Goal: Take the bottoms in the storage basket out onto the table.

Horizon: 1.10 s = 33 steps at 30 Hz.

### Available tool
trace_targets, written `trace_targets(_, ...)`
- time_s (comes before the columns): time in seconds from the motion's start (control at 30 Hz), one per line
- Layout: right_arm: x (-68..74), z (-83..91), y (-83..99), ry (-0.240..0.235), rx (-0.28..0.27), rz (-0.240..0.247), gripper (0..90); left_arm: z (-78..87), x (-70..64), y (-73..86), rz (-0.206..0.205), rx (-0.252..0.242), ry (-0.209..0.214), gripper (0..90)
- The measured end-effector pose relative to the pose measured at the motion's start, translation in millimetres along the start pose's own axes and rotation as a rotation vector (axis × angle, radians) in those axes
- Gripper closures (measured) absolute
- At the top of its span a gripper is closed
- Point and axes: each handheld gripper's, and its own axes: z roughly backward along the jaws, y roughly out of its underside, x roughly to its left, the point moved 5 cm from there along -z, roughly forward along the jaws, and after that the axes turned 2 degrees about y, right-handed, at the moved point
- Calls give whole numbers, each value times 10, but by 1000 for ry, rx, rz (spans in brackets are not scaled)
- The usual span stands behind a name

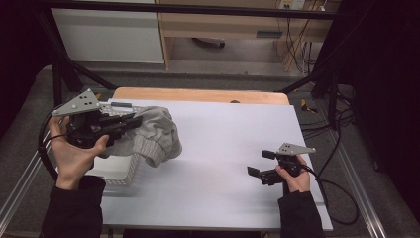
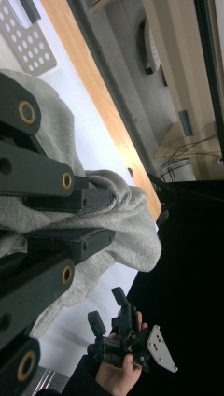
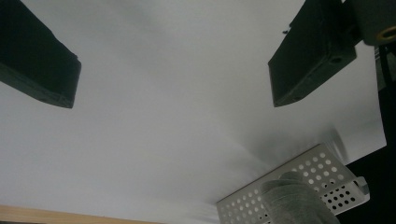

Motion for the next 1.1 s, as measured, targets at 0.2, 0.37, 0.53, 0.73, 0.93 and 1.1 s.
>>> trace_targets(0.2, 0, -3, 2, -1, 1, 1, 27, -70, -26, 10, 0, 3, 14, 818)
trace_targets(0.37, -2, -5, 4, -1, 3, 4, 27, -146, -51, 28, -2, 12, 24, 817)
trace_targets(0.53, -1, -4, 3, -1, 2, 1, 28, -217, -76, 40, 2, 13, 36, 817)
trace_targets(0.73, -2, -5, 4, -2, 3, 3, 27, -295, -120, 48, -3, 20, 53, 817)
trace_targets(0.93, 0, 0, 1, -1, 0, 0, 28, -376, -171, 46, -10, 23, 68, 817)
trace_targets(1.1, 0, 1, 1, -1, 0, 0, 27, -440, -208, 53, -11, 24, 77, 817)
